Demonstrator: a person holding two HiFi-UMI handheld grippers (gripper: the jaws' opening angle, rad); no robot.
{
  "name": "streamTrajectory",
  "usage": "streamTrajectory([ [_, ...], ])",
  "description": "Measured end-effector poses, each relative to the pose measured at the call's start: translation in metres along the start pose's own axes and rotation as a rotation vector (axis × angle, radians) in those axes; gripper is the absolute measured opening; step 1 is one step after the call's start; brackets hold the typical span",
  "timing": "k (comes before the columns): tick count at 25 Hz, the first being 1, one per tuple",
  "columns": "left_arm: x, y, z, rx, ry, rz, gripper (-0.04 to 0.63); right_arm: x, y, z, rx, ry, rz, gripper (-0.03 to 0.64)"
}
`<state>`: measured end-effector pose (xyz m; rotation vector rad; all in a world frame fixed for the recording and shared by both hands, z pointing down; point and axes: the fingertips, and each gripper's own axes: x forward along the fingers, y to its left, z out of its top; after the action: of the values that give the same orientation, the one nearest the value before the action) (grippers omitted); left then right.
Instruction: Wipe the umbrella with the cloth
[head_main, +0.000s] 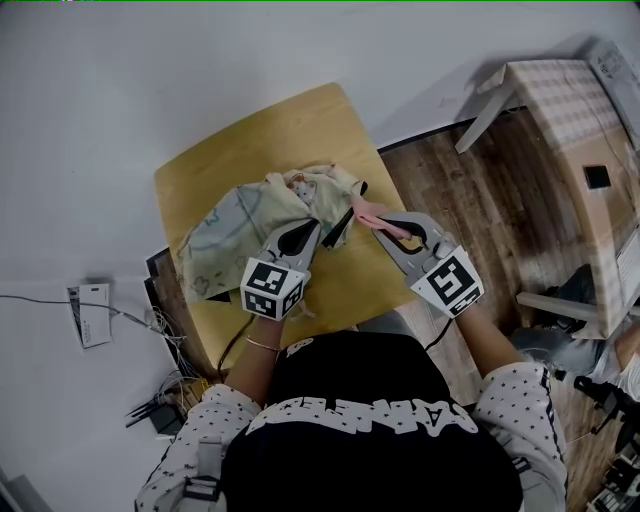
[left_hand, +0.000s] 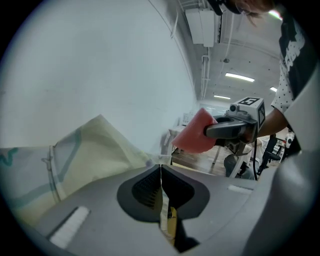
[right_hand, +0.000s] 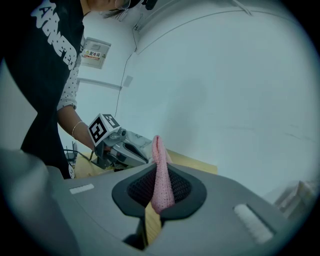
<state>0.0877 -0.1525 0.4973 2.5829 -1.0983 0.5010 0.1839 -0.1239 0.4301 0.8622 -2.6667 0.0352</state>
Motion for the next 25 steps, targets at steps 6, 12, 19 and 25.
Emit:
streamTrajectory([
  [6,0.005,0.004,-0.006,-0.011,-0.005,-0.006,0.009,0.003,0.001,0.006,0.001,-0.006,0.004,0.033],
  [12,-0.002,0.0,0.006,-0.034,-0.059,-0.022,0.054,0.013,0.009,0.018,0.008,-0.022,0.052,0.033],
  [19,-0.025,-0.007,0.01,-0.033,-0.095,-0.031,0.151,0.034,0.023,0.042,-0.024,-0.063,0.1,0.033],
  [25,-0.053,-0.005,0.006,-0.041,-0.115,-0.009,0.161,0.059,0.039,0.085,-0.07,-0.127,0.145,0.033],
])
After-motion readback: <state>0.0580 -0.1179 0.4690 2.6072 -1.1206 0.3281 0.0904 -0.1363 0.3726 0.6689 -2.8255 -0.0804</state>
